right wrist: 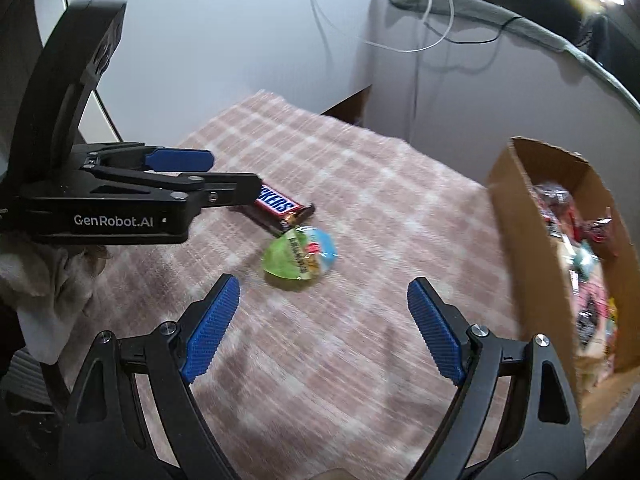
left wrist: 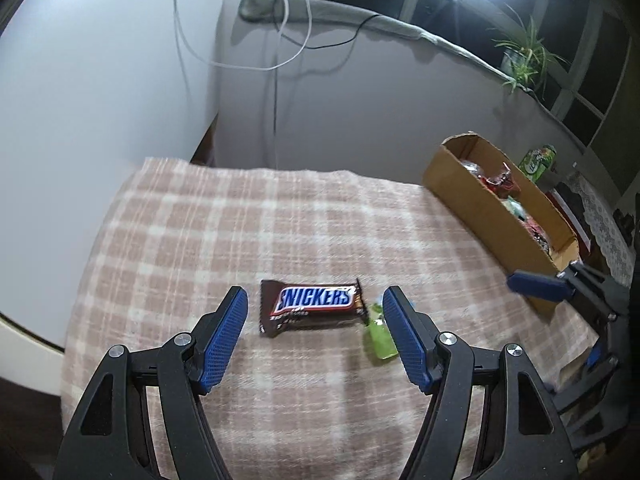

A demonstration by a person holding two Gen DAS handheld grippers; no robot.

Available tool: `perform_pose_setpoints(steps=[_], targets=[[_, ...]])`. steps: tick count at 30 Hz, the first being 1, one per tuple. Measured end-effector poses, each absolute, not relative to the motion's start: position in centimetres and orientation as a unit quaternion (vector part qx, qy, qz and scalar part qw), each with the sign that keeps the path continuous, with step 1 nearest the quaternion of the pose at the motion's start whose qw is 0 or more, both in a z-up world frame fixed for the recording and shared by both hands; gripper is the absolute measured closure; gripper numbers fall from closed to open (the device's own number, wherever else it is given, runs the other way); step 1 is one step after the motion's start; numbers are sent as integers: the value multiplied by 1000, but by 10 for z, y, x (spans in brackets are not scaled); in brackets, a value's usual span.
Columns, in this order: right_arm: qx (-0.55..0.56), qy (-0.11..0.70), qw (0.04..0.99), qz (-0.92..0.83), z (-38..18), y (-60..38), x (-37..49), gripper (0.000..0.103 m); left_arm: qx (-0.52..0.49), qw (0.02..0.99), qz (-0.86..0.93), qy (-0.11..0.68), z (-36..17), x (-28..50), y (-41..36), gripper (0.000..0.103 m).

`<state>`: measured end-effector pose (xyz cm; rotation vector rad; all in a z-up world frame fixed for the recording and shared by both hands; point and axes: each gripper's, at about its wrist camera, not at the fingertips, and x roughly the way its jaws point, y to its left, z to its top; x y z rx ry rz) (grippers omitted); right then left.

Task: Organize snacks
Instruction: 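Grasp the Snickers bar with the left gripper while the right grasps the green jelly pouch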

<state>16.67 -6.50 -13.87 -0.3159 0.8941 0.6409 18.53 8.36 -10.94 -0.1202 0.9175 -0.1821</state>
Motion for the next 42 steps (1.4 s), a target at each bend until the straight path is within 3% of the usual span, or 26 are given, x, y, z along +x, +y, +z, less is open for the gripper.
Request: perform_pose_setpoints(steps=[13,16,21,27,31,36,42], targets=[[-147,432,839,295,-169,-43,189,16,-61,880,-100,461,-134,206,74,33],[-146,437,837,294,-173,-41,195,27,-54,878,-99,464,-139,211,71,33],[-144,440,837,293,-179,-38,200,29,-49,876,-96,470,-146,217,71,33],[-153,432,836,302,-181,-31,198,42,-32,878,-94,468,-150,218,67,33],[-152,432,832,314,-179,-31,194,63,-26,881,-92,464,-153,219,64,34],[-151,434,829,319,-179,-33,192,68,-12,884,-97,458,-153,215,59,44],[-139,436,831,317,-175,-44,192,73,-16,884,-98,456,-151,213,63,48]])
